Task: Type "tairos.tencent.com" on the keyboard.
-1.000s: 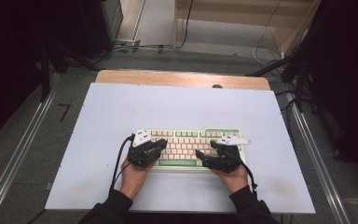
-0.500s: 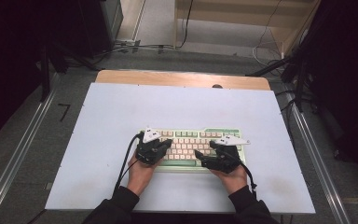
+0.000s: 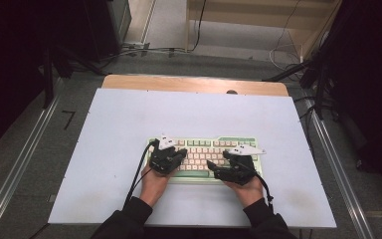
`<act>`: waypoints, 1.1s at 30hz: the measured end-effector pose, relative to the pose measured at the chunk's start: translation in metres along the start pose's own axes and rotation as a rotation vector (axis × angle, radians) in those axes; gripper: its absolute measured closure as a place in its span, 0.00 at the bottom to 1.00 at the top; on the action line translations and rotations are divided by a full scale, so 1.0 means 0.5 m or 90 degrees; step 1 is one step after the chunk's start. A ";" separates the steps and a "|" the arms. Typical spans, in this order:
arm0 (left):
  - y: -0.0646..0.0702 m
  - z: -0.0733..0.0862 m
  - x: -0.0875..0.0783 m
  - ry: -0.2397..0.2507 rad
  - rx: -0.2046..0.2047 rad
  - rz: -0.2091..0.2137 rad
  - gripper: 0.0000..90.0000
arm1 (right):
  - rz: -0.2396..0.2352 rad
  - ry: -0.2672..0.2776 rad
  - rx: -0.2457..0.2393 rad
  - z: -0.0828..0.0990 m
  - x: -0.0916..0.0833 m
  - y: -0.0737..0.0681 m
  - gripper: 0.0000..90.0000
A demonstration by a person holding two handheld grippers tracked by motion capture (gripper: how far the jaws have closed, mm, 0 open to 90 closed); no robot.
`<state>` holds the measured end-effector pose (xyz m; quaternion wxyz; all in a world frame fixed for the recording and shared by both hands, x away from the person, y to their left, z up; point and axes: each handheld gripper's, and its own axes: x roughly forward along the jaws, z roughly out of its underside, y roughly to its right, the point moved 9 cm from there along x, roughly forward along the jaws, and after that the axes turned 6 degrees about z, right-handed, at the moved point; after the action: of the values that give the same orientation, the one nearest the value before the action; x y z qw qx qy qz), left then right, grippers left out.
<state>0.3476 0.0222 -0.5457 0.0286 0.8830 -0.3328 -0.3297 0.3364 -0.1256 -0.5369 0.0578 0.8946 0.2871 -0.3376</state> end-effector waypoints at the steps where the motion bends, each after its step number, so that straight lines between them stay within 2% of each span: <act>1: 0.000 0.000 0.001 0.000 -0.001 0.000 1.00 | 0.000 0.001 0.000 0.000 0.000 0.000 0.29; 9: 0.000 0.004 0.004 -0.016 -0.003 0.000 1.00 | 0.001 0.000 -0.001 0.000 0.000 -0.001 0.29; 13: -0.002 -0.006 -0.008 0.001 -0.017 0.013 0.99 | 0.000 0.001 -0.001 -0.001 -0.001 -0.001 0.29; 16: -0.004 -0.017 -0.022 0.022 -0.027 0.024 0.92 | 0.001 0.003 0.001 -0.001 -0.001 0.001 0.29; 19: -0.007 -0.023 -0.034 0.036 -0.034 0.034 0.80 | 0.002 0.003 -0.001 -0.001 -0.001 0.001 0.29; 24: -0.017 -0.028 -0.052 0.050 -0.040 0.033 0.65 | 0.002 0.004 0.000 -0.002 -0.002 0.002 0.29; 33: -0.043 -0.022 -0.076 0.056 -0.039 0.009 0.64 | 0.004 0.004 -0.001 -0.002 -0.002 0.003 0.29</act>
<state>0.3450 0.0601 -0.5213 0.0726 0.8931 -0.3270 -0.3003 0.3370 -0.1270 -0.5355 0.0589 0.8964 0.2849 -0.3344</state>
